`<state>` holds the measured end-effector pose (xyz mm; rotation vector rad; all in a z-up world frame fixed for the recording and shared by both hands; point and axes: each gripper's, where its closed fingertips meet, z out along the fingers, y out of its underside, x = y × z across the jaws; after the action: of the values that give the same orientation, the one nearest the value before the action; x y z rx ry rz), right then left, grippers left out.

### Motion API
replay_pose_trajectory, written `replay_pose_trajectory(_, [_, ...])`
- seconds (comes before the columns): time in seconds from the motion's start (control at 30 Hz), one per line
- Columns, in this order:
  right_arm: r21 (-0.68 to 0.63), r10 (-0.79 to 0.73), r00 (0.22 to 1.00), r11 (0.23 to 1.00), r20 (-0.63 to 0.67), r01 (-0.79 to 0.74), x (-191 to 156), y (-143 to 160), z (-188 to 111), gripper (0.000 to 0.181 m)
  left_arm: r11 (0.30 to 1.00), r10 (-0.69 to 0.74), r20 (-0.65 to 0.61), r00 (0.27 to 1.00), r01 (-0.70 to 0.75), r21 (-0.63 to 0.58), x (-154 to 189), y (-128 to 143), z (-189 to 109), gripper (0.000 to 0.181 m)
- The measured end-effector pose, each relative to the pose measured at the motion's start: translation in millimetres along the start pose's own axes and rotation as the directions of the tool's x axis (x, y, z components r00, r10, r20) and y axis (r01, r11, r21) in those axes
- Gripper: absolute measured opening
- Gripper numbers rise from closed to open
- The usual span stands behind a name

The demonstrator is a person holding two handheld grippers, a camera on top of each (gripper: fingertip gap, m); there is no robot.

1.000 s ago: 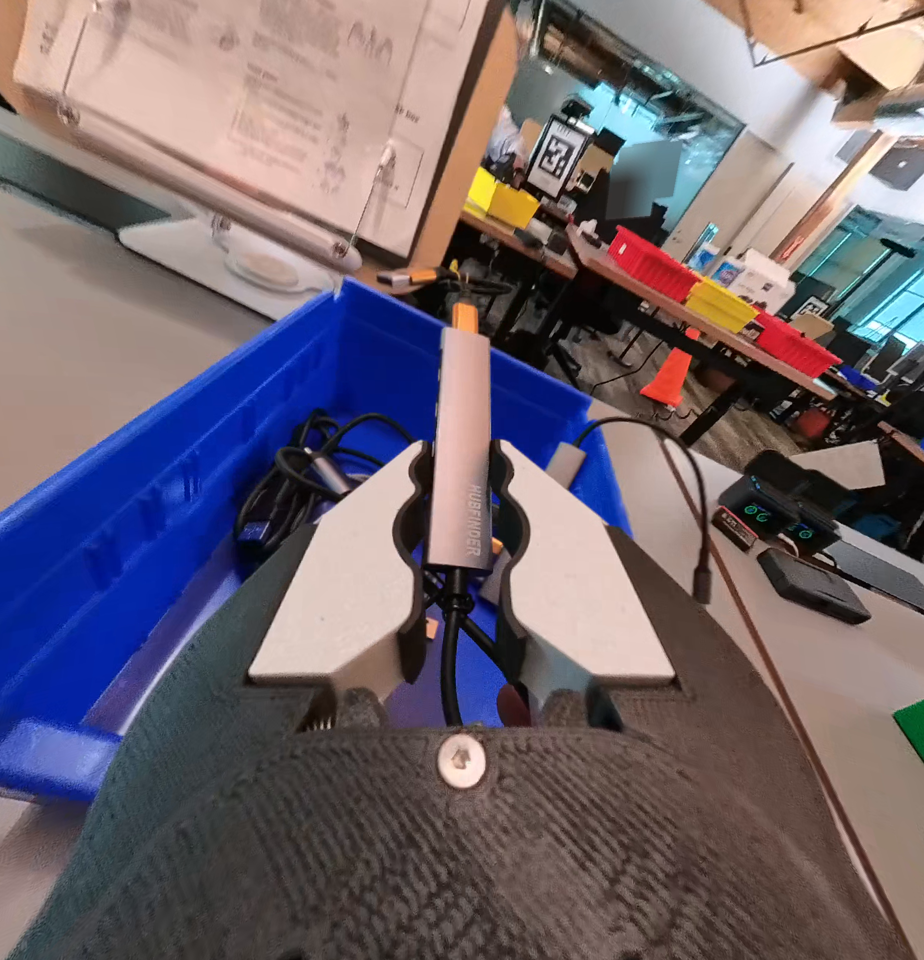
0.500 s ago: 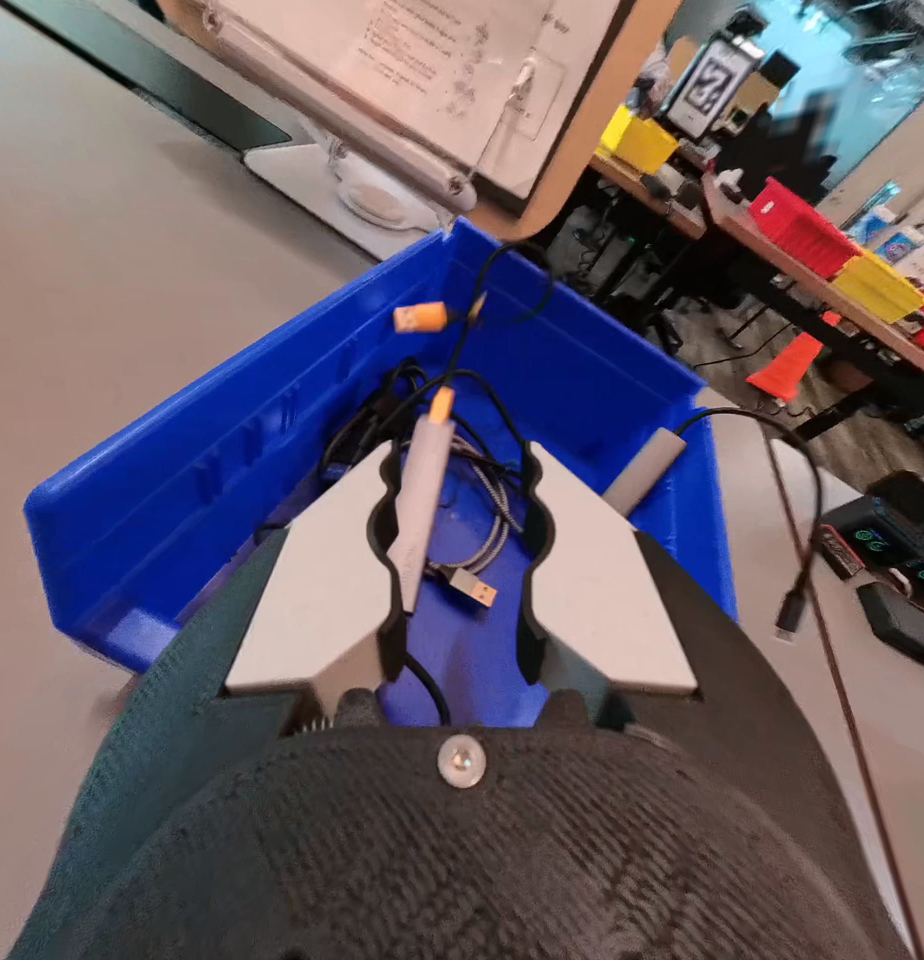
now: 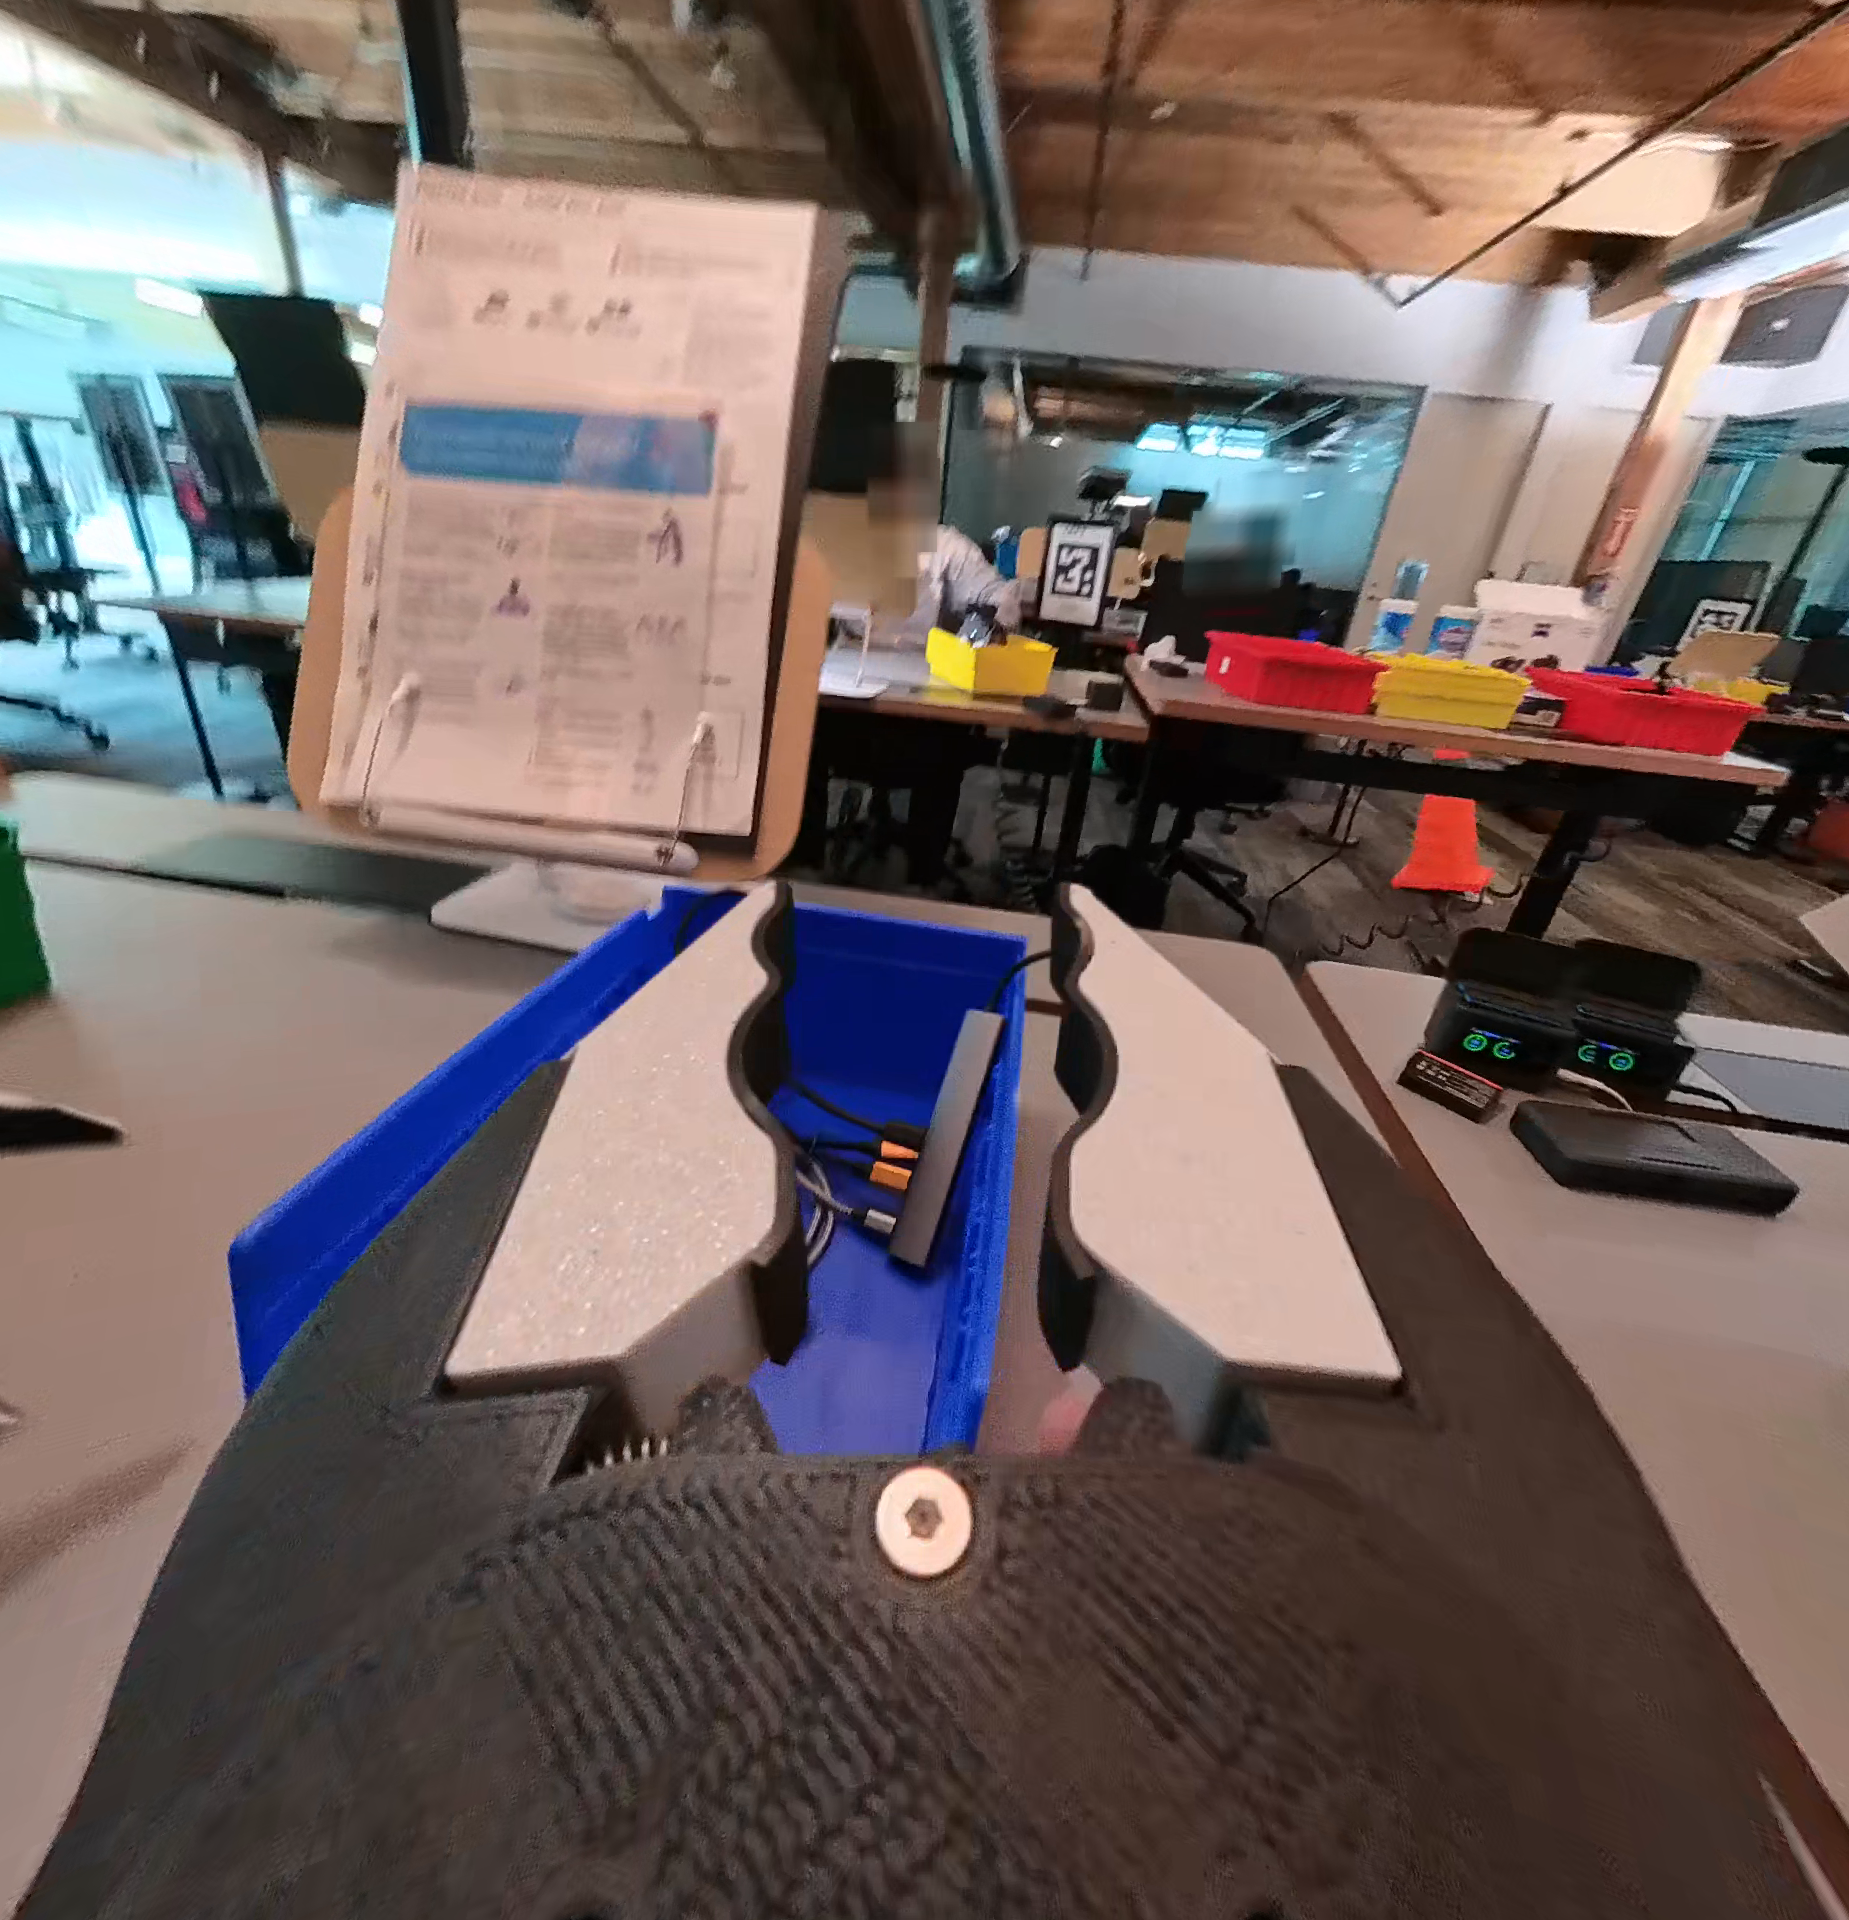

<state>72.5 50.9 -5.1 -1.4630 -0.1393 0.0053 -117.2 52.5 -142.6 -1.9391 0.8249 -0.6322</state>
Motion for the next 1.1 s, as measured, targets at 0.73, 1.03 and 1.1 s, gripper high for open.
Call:
replay_pose_trajectory(0.73, [0.028,-0.053,0.963,0.999,0.265,0.047,-122,-11,25,0.115,0.998,0.058,0.192,0.980,-0.064,0.024,-109,62,-46,0.000])
replay_pose_trajectory(1.03, [-0.049,-0.112,0.862,0.986,0.495,0.157,-230,15,32,0.110,0.979,0.056,0.373,0.926,-0.123,0.159,-162,70,-236,0.042])
replay_pose_trajectory(1.1, [-0.046,-0.106,0.862,0.988,0.495,0.148,-236,14,31,0.110,0.981,-0.020,0.595,0.804,-0.098,0.166,-234,74,-307,0.049])
